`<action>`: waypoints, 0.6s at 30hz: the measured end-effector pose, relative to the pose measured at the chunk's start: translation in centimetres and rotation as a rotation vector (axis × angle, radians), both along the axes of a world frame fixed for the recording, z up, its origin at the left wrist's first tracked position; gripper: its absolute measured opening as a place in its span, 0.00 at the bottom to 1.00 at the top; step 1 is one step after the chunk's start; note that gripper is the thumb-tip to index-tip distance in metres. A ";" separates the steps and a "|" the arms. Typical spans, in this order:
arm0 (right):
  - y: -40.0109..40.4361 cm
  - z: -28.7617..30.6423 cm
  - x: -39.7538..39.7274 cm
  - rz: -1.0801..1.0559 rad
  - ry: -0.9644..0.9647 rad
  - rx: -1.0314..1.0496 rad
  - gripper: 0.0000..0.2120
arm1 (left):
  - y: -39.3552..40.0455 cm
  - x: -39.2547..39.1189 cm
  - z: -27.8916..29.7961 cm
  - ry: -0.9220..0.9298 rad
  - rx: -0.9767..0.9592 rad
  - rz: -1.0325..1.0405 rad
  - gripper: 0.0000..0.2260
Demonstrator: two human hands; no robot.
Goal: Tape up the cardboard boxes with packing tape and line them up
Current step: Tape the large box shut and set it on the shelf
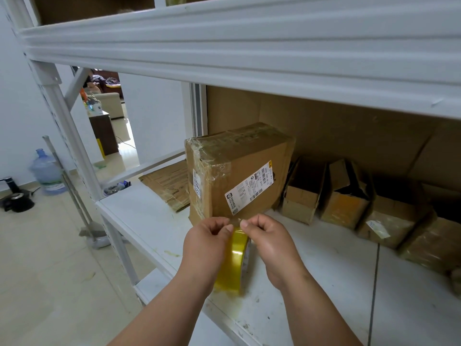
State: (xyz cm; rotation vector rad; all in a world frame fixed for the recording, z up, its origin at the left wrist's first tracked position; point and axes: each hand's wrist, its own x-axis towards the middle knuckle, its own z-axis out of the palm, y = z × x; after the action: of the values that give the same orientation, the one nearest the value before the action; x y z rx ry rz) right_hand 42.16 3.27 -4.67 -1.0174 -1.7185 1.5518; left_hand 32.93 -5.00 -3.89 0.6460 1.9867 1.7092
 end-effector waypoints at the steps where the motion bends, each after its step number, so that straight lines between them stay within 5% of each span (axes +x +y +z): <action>1: -0.1 0.1 -0.1 -0.008 0.000 -0.015 0.13 | 0.0 -0.1 -0.1 0.014 0.022 -0.012 0.11; 3: -0.2 0.0 -0.1 -0.024 0.009 -0.045 0.13 | -0.3 -0.3 0.1 0.042 0.070 -0.049 0.18; 8: -0.7 0.4 0.0 -0.034 0.030 -0.046 0.11 | -0.8 -0.6 -0.2 0.439 -0.027 -0.118 0.12; 18: -2.0 1.1 0.8 -0.040 -0.043 0.108 0.14 | -1.3 -1.1 0.2 0.361 0.003 -0.115 0.12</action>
State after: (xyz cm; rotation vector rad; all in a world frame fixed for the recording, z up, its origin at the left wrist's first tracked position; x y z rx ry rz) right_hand 42.93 1.25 -3.56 -1.0309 -1.7800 1.4060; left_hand 31.86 -6.29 -3.71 1.1142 2.1327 1.6152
